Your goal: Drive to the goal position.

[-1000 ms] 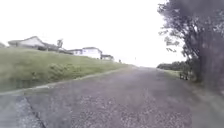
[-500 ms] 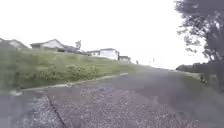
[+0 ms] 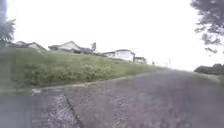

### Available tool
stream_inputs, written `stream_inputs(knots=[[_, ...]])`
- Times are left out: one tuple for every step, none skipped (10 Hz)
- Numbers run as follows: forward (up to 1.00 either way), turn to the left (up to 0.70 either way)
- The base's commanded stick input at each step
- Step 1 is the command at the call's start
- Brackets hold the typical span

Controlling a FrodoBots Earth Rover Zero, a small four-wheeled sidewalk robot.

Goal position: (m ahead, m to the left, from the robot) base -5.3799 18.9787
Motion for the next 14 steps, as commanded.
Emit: stream_inputs(knots=[[0.00, 0.70], [0.00, 0.70], [0.00, 0.70], [0.00, 0.70], [0.00, 0.70], [0.00, 0.70], [0.00, 0.70], [0.00, 0.70], [0.00, 0.70], [0.00, 0.70], [0.00, 0.70], [0.00, 0.70], [0.00, 0.70], [0.00, 0.70]])
